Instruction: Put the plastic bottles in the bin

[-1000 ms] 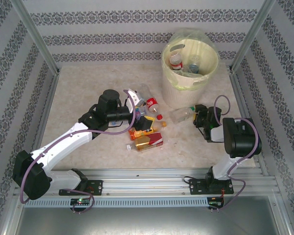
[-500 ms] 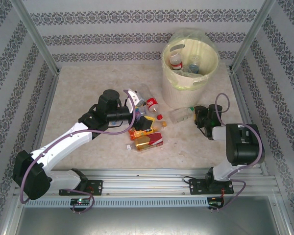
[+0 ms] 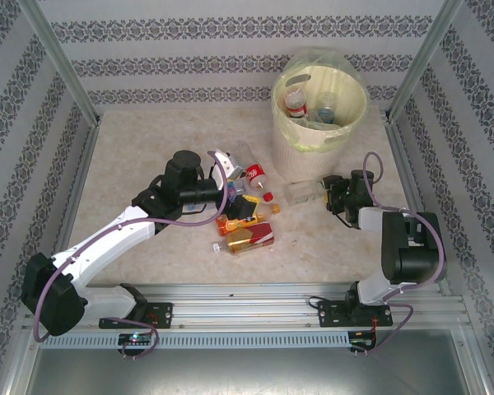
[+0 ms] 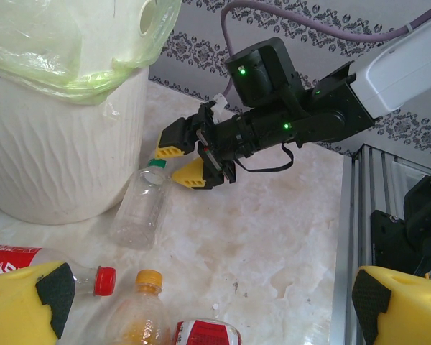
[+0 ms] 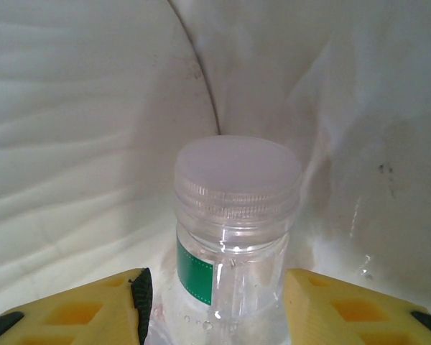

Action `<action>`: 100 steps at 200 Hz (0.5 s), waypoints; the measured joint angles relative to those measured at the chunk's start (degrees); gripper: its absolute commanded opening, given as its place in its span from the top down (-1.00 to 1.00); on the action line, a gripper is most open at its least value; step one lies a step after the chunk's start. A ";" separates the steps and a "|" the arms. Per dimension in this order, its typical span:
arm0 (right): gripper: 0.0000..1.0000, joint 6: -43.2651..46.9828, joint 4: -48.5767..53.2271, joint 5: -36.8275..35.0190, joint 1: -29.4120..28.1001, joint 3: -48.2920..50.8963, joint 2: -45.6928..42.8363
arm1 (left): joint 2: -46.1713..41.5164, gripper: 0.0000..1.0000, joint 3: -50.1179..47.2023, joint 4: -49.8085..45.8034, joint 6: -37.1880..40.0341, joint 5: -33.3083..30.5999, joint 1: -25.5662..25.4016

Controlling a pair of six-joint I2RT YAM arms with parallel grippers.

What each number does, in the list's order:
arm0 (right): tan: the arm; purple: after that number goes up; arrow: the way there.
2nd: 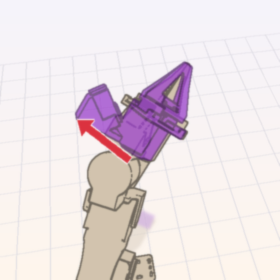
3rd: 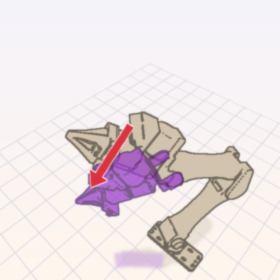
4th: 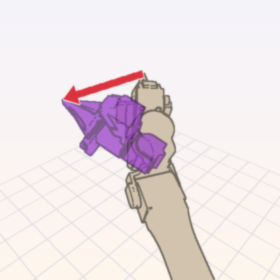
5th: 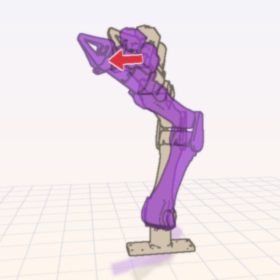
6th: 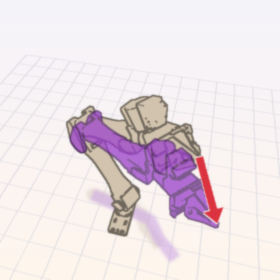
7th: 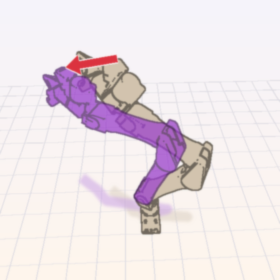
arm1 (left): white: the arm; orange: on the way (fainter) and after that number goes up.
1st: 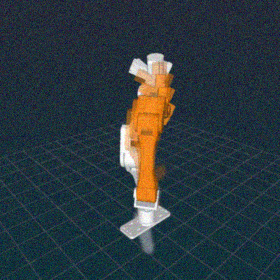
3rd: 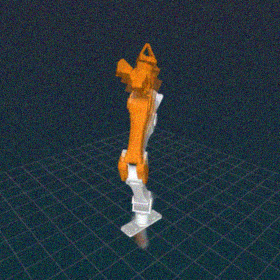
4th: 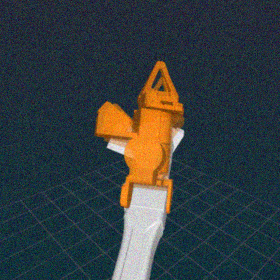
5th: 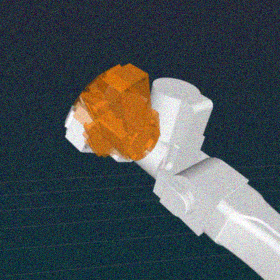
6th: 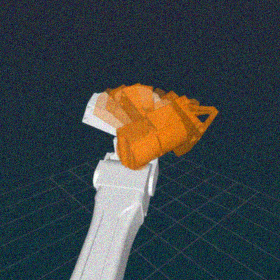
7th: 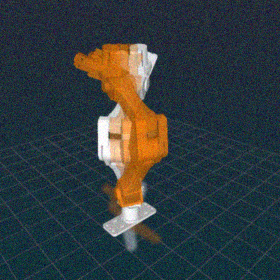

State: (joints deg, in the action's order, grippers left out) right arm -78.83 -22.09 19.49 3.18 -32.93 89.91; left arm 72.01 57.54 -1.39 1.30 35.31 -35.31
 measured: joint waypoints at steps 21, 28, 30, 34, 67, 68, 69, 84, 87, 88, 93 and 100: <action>-0.06 0.02 0.09 0.17 0.00 -0.70 1.01 | -0.02 -1.00 0.00 0.00 0.00 0.00 0.00; -0.06 0.02 0.04 0.22 0.00 -0.96 1.36 | -0.02 -1.00 0.00 0.00 0.00 0.00 0.00; -0.06 0.02 0.04 0.26 0.00 -1.05 1.42 | -0.02 -1.00 0.00 0.00 0.00 0.00 0.00; -0.06 0.02 0.02 0.37 0.00 -1.16 1.62 | -0.02 -1.00 0.00 0.00 0.00 0.00 0.00; -0.08 0.00 -0.35 1.03 0.00 -2.16 3.87 | -0.07 -1.00 0.00 -0.46 0.00 0.00 0.00; -0.08 0.00 -0.37 1.03 0.00 -2.16 3.93 | -0.07 -1.00 0.00 -0.46 0.00 0.00 0.00; -0.08 0.00 -0.37 1.05 0.00 -2.19 4.00 | -0.07 -1.00 0.00 -0.46 0.02 0.00 0.00; -0.09 -0.02 -0.55 1.22 0.00 -2.49 4.98 | -0.07 -1.00 0.00 -0.70 0.02 0.00 0.00; -0.08 -0.02 -0.57 1.22 -0.02 -2.58 5.16 | -0.07 -1.00 0.00 -0.76 0.02 0.00 0.00; -0.08 -0.02 -0.59 1.22 0.00 -2.60 5.25 | -0.07 -1.00 0.00 -0.76 0.02 0.00 0.00; -0.09 -0.02 -0.63 1.22 -0.02 -2.71 5.46 | -0.09 -1.00 0.00 -0.85 0.02 0.00 0.00; -0.09 -0.02 -0.68 1.25 -0.02 -2.91 5.79 | -0.07 -1.00 0.00 -0.90 0.02 -0.02 0.00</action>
State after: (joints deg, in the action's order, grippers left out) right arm -78.85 -22.76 20.73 3.16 -35.83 95.70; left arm 71.94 57.54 -2.28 1.32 35.29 -35.31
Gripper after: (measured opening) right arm 0.542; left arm 0.998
